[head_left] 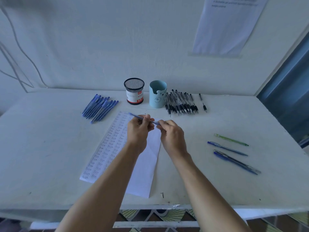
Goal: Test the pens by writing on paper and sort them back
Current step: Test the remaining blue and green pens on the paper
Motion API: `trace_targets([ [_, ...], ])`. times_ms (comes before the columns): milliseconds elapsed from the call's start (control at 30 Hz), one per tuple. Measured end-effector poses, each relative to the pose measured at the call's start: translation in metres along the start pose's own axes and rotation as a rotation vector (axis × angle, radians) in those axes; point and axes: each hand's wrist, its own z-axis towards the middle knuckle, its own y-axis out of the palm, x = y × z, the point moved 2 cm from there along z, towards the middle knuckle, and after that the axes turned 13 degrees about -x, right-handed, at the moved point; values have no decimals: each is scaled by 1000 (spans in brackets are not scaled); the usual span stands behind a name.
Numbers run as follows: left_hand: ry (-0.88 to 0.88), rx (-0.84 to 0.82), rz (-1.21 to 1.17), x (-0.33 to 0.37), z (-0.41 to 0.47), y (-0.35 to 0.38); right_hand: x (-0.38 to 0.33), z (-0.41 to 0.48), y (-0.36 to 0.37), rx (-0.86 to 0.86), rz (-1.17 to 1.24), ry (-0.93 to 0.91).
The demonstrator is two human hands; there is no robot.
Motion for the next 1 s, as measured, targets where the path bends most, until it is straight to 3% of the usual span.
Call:
trace_targets([
  [167,-83,304,-231,12,20,-46,40,-12,-18,138,-24,79],
  [333,-121,246,-172,9,26,-63,50,-15,-15,143,-37,145],
  [633,-18,183,-237,11,20,-77,58,-14,8,-54,-239,198],
  [833,-33,67,258,8,31,-76,56,-8,14,-281,-228,200],
  [1000,14,19,456,11,44,-59,58,-8,15,-527,-296,195],
])
